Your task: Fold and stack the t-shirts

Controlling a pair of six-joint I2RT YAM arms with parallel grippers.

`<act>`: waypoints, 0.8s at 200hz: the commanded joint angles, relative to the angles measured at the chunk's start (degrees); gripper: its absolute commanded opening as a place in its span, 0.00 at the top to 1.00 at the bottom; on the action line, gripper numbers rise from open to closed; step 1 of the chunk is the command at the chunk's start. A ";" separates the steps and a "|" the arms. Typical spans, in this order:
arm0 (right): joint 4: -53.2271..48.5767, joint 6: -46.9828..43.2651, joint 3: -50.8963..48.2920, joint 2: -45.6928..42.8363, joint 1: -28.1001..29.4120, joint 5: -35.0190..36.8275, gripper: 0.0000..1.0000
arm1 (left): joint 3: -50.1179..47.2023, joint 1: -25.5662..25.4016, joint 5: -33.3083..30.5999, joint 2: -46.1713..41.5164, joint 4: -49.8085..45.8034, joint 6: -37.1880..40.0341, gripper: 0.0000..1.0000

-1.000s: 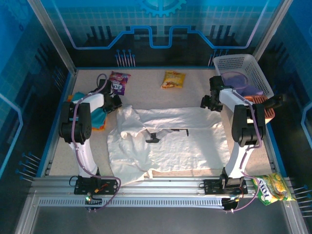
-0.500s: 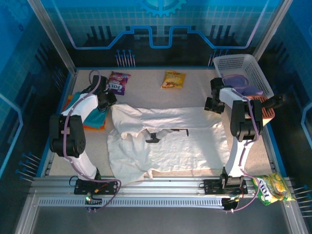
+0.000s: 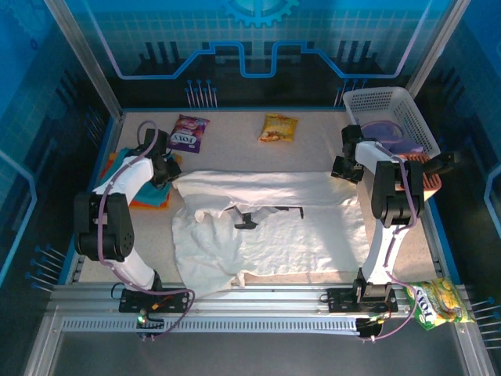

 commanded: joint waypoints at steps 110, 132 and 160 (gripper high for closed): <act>2.38 -1.25 -2.91 -8.05 0.60 -4.61 0.38 | -4.54 -5.29 6.87 -9.28 -5.05 3.85 0.54; 1.87 -2.07 -3.42 -10.37 2.05 -6.01 0.30 | -5.64 -12.39 5.64 -12.56 -6.67 6.11 0.48; 2.17 -2.06 -6.00 -13.61 3.11 -9.73 0.23 | -8.04 -23.25 0.96 -14.46 -6.32 6.25 0.47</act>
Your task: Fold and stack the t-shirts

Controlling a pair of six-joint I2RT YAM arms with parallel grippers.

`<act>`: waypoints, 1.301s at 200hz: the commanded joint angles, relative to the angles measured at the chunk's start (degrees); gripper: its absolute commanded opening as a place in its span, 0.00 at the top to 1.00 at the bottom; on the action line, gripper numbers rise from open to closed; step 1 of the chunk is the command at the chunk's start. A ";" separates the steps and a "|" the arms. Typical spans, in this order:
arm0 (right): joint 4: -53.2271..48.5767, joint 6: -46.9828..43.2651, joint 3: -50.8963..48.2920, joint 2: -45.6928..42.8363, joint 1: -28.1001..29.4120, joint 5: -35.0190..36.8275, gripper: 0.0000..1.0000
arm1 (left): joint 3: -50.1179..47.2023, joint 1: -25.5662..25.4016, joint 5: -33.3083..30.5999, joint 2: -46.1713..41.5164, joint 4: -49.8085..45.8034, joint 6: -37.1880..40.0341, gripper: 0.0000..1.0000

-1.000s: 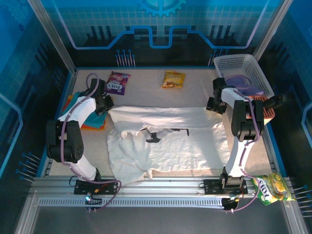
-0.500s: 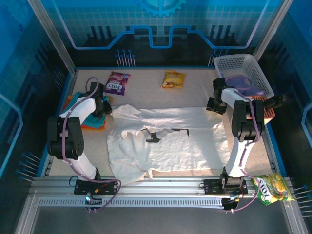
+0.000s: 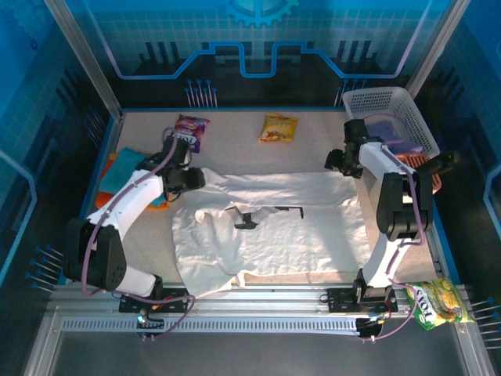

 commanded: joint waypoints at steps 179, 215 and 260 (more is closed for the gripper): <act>0.06 0.12 -7.69 -6.74 2.49 -8.40 0.19 | 5.11 -22.99 -17.59 19.78 -3.79 0.11 0.58; 0.20 -0.09 -7.43 -6.37 2.36 -8.45 0.19 | 6.01 -21.69 -17.55 20.80 -3.04 2.32 0.56; 0.20 -0.26 -7.73 -6.13 2.39 -8.70 0.19 | 5.31 -20.74 -17.89 22.30 -2.43 3.41 0.54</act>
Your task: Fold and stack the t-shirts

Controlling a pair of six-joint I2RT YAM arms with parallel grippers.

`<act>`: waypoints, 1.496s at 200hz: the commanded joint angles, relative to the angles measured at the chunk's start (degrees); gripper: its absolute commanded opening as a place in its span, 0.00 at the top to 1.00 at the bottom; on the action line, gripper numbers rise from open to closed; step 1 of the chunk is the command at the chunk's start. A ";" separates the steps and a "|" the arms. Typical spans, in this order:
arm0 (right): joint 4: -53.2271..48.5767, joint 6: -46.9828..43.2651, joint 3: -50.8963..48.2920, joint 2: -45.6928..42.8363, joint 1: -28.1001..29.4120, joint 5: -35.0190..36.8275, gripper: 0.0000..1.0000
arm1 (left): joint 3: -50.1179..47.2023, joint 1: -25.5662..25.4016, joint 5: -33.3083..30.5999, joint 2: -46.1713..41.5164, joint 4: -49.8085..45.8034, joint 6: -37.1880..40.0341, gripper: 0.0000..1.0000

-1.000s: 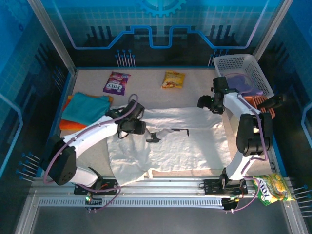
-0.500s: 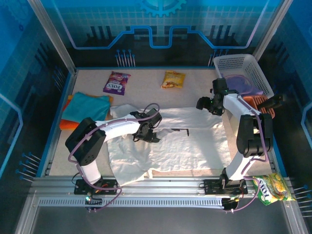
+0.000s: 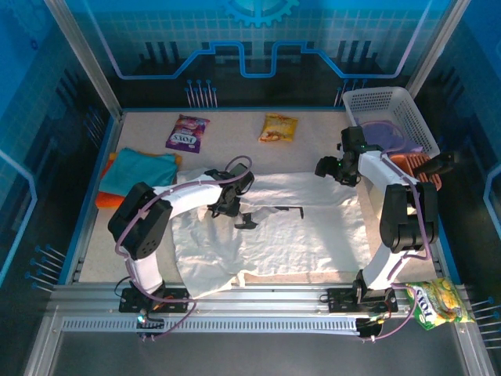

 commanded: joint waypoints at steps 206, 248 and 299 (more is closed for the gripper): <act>-0.13 0.01 -1.80 0.80 -1.26 -1.95 0.21 | 0.60 2.49 0.08 -6.28 -3.43 4.06 0.99; -0.24 -0.16 -1.75 1.03 -1.40 -2.09 0.22 | 2.58 2.76 6.54 -8.04 -7.27 3.53 1.00; -0.27 -0.26 -1.66 1.02 -1.67 -2.15 0.22 | 6.10 2.79 18.70 -11.25 -13.77 2.37 1.00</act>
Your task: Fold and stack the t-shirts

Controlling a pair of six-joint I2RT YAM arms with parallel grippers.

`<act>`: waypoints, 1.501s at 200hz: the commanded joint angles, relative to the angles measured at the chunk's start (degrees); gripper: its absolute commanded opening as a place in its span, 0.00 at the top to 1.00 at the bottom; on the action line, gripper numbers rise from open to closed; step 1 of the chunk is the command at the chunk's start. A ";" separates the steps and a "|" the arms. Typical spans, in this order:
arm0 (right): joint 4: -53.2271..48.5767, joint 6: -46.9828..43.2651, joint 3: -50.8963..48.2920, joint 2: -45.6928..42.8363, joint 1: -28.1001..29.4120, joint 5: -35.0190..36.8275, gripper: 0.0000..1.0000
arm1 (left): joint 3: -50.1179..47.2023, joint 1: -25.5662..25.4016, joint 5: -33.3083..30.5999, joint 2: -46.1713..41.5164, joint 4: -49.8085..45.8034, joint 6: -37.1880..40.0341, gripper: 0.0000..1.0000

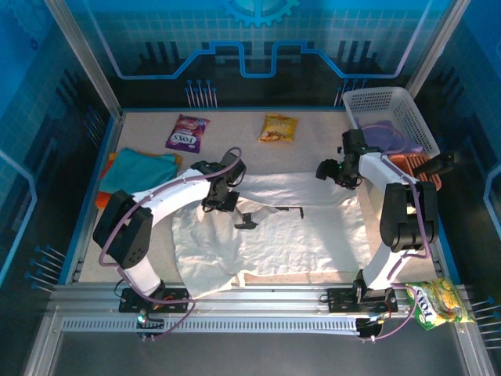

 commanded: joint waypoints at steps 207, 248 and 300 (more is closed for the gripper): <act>0.37 -0.54 0.33 2.45 -0.42 -2.22 0.23 | -23.20 18.61 16.60 -19.36 8.42 -10.60 0.54; 0.19 -0.71 0.18 2.33 -0.33 -1.96 0.23 | -25.46 19.32 13.89 -16.13 16.11 -12.74 0.55; 0.02 -0.86 0.18 2.23 -0.27 -1.71 0.23 | -25.42 19.70 12.40 -12.44 20.05 -12.86 0.62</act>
